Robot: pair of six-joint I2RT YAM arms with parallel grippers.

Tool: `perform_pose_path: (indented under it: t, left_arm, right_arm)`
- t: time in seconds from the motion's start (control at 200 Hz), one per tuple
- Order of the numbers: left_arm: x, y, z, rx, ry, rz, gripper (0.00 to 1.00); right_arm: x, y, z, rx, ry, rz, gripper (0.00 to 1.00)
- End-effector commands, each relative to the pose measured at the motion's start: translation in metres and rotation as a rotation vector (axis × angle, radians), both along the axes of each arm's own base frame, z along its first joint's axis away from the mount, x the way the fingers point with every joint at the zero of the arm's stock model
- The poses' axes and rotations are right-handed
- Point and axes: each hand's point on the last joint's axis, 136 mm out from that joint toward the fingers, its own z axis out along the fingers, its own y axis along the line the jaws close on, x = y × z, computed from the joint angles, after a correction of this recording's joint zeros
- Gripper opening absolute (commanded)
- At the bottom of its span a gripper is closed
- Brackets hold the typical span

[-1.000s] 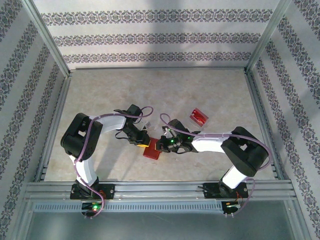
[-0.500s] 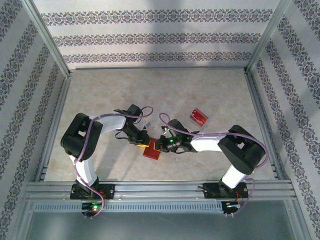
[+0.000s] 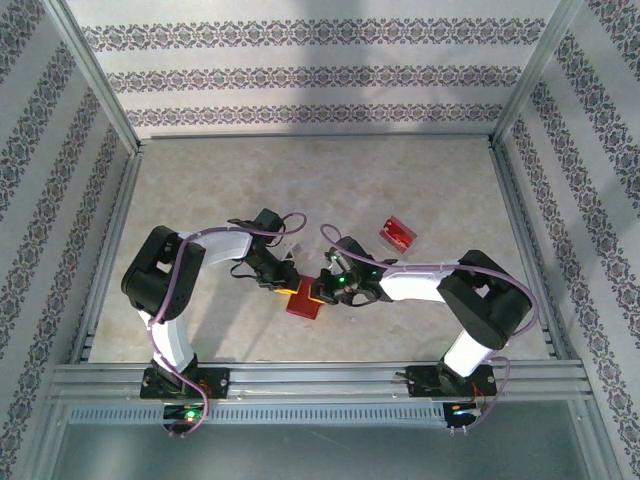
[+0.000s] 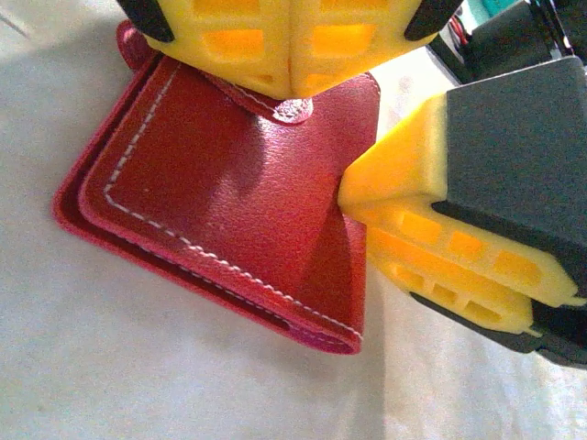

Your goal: Put the credit cards into the card holder

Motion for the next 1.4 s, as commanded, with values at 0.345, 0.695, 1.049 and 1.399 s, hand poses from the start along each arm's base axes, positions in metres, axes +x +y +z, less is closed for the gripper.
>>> perform_pose_path:
  t: [0.345, 0.695, 1.049, 1.399]
  left_arm:
    - [-0.014, 0.007, -0.013, 0.059, 0.026, -0.022, 0.19]
    - [-0.013, 0.007, -0.014, 0.064, 0.025, -0.021, 0.19]
    - [-0.009, 0.008, -0.006, 0.063, -0.012, -0.020, 0.30]
    - [0.000, 0.004, 0.022, 0.028, -0.090, -0.025, 0.39]
  right_arm:
    - [-0.020, -0.046, -0.064, -0.323, 0.202, -0.092, 0.01]
    - [-0.028, -0.059, -0.054, -0.343, 0.128, -0.052, 0.00]
    - [-0.006, -0.033, 0.001, -0.242, -0.067, 0.007, 0.09]
    - [-0.002, -0.060, 0.027, -0.287, -0.088, -0.034, 0.29]
